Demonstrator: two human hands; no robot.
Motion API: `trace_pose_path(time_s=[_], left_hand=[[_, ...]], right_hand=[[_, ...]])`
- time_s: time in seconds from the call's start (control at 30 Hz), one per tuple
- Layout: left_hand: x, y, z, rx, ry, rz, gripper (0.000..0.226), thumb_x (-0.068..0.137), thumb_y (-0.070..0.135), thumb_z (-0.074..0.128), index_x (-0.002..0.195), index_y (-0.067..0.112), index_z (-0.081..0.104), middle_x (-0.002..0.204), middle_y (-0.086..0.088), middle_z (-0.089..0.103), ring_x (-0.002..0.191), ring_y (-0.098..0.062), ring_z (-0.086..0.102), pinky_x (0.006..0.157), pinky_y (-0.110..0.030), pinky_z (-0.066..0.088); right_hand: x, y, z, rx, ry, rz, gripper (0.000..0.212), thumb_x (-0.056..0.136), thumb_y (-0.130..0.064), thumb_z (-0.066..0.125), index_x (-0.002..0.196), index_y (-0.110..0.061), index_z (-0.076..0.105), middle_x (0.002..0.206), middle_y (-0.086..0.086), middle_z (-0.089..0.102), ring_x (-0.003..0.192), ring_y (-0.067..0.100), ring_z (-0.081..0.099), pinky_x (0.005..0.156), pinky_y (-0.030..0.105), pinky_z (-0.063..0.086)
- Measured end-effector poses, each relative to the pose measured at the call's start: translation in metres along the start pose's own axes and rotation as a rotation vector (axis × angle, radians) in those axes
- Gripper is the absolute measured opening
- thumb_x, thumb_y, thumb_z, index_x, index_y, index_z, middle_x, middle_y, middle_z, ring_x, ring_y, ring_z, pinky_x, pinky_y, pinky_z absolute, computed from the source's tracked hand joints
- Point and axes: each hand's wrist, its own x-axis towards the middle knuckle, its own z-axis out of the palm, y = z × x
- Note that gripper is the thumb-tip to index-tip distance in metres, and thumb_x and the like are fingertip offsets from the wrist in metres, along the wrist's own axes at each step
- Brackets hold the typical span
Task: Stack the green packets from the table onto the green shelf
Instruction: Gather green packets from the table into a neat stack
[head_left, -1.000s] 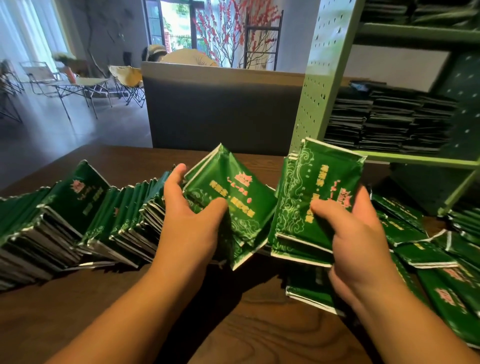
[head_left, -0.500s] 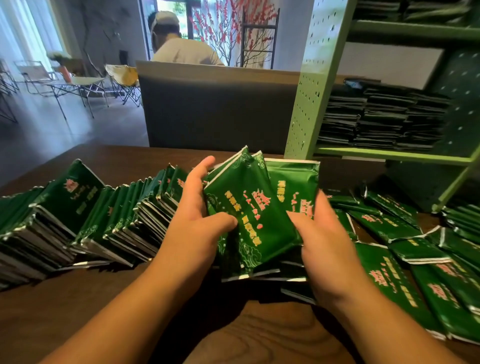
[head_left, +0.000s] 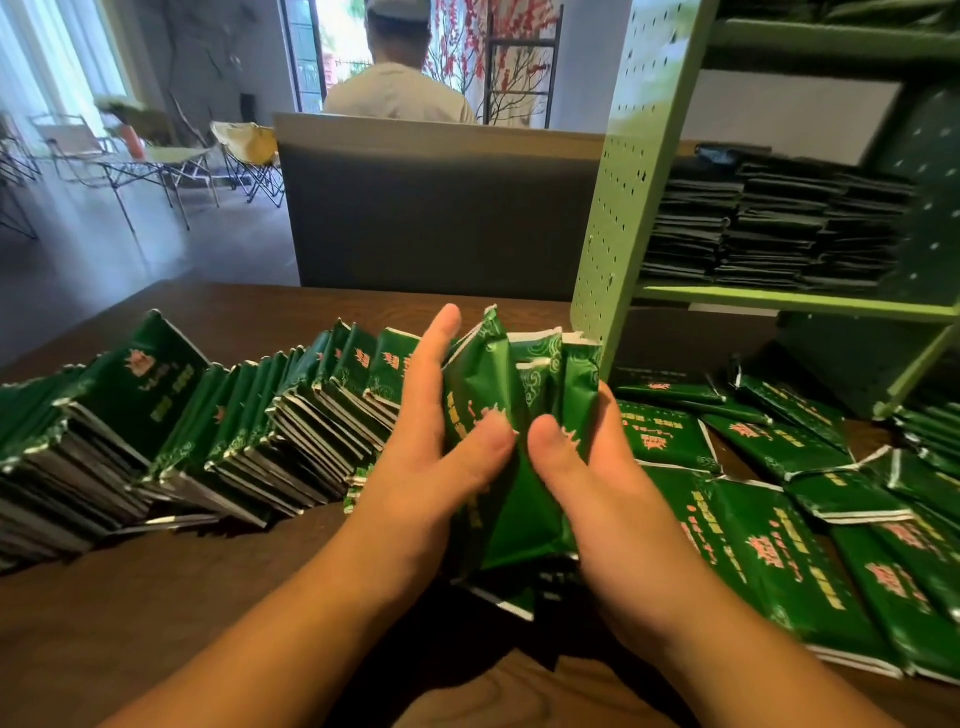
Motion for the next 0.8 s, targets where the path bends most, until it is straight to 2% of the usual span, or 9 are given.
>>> trace_pose_path(time_s=[0.03, 0.1, 0.2, 0.27, 0.33, 0.53, 0.63, 0.7, 0.8], left_hand=[[0.000, 0.001, 0.002, 0.028, 0.019, 0.009, 0.101, 0.067, 0.040, 0.080, 0.152, 0.040, 0.027, 0.126, 0.018, 0.069, 0.120, -0.011, 0.066, 0.091, -0.020, 0.054], [0.000, 0.001, 0.000, 0.082, 0.077, 0.040, 0.095, 0.064, 0.037, 0.077, 0.148, 0.036, 0.032, 0.116, 0.023, 0.071, 0.107, -0.003, 0.070, 0.081, -0.014, 0.054], [0.002, -0.002, -0.003, 0.090, 0.124, 0.048, 0.082, 0.065, 0.022, 0.081, 0.139, 0.030, 0.044, 0.108, 0.012, 0.075, 0.096, -0.011, 0.074, 0.073, -0.020, 0.058], [0.003, -0.002, -0.003, 0.053, 0.132, 0.025, 0.073, 0.067, 0.017, 0.080, 0.133, 0.026, 0.051, 0.108, 0.001, 0.075, 0.095, -0.020, 0.075, 0.072, -0.026, 0.059], [0.005, -0.003, -0.003, 0.073, 0.160, 0.029, 0.069, 0.068, 0.014, 0.080, 0.131, 0.027, 0.054, 0.110, 0.003, 0.075, 0.097, -0.019, 0.075, 0.074, -0.028, 0.060], [0.013, -0.001, -0.013, 0.220, 0.426, 0.067, 0.091, 0.069, 0.015, 0.088, 0.143, 0.043, 0.042, 0.129, 0.008, 0.064, 0.109, -0.015, 0.071, 0.095, -0.047, 0.057], [0.015, 0.001, -0.021, 0.401, 0.496, 0.129, 0.108, 0.070, 0.013, 0.090, 0.151, 0.046, 0.026, 0.150, 0.012, 0.045, 0.130, -0.011, 0.056, 0.110, -0.043, 0.047], [0.014, 0.004, -0.017, 0.500, 0.460, 0.168, 0.113, 0.071, 0.012, 0.089, 0.155, 0.044, 0.020, 0.147, 0.023, 0.044, 0.132, 0.004, 0.049, 0.112, -0.026, 0.043], [0.008, 0.002, -0.004, 0.519, 0.367, 0.177, 0.102, 0.078, 0.008, 0.082, 0.156, 0.036, 0.022, 0.114, 0.046, 0.058, 0.111, 0.022, 0.055, 0.089, 0.001, 0.042]], right_hand=[[0.000, -0.003, 0.000, -0.007, 0.023, -0.005, 0.064, 0.062, -0.077, 0.053, 0.123, -0.067, 0.038, 0.105, -0.043, 0.066, 0.098, -0.016, 0.064, 0.090, 0.019, 0.055], [0.003, 0.000, -0.002, -0.008, 0.064, 0.002, 0.083, 0.063, -0.089, 0.052, 0.139, -0.060, 0.035, 0.115, -0.033, 0.068, 0.108, -0.002, 0.067, 0.097, 0.035, 0.056], [0.009, 0.005, -0.006, 0.088, 0.145, 0.009, 0.055, 0.083, -0.058, 0.068, 0.133, -0.053, 0.047, 0.120, -0.016, 0.071, 0.110, 0.017, 0.071, 0.096, 0.051, 0.055], [0.013, 0.008, -0.010, 0.116, 0.212, -0.014, 0.060, 0.079, -0.048, 0.073, 0.134, -0.047, 0.049, 0.128, -0.010, 0.069, 0.115, 0.022, 0.069, 0.095, 0.055, 0.055], [0.013, 0.008, -0.012, 0.098, 0.272, -0.043, 0.082, 0.068, -0.058, 0.072, 0.143, -0.044, 0.042, 0.139, -0.009, 0.061, 0.124, 0.022, 0.063, 0.100, 0.057, 0.051], [0.016, -0.001, -0.023, 0.059, 0.463, -0.137, 0.091, 0.066, -0.063, 0.070, 0.147, -0.040, 0.036, 0.148, -0.008, 0.053, 0.135, 0.024, 0.054, 0.106, 0.063, 0.044], [0.014, -0.009, -0.024, -0.067, 0.540, -0.194, 0.092, 0.067, -0.065, 0.064, 0.148, -0.034, 0.034, 0.148, -0.005, 0.053, 0.134, 0.025, 0.054, 0.105, 0.059, 0.047], [0.012, -0.009, -0.024, -0.142, 0.555, -0.243, 0.084, 0.075, -0.059, 0.065, 0.149, -0.034, 0.033, 0.142, -0.009, 0.056, 0.128, 0.016, 0.058, 0.104, 0.052, 0.050], [0.007, -0.004, -0.022, -0.223, 0.527, -0.295, 0.066, 0.090, -0.035, 0.068, 0.147, -0.032, 0.036, 0.115, -0.033, 0.057, 0.104, -0.020, 0.056, 0.092, 0.014, 0.051]])
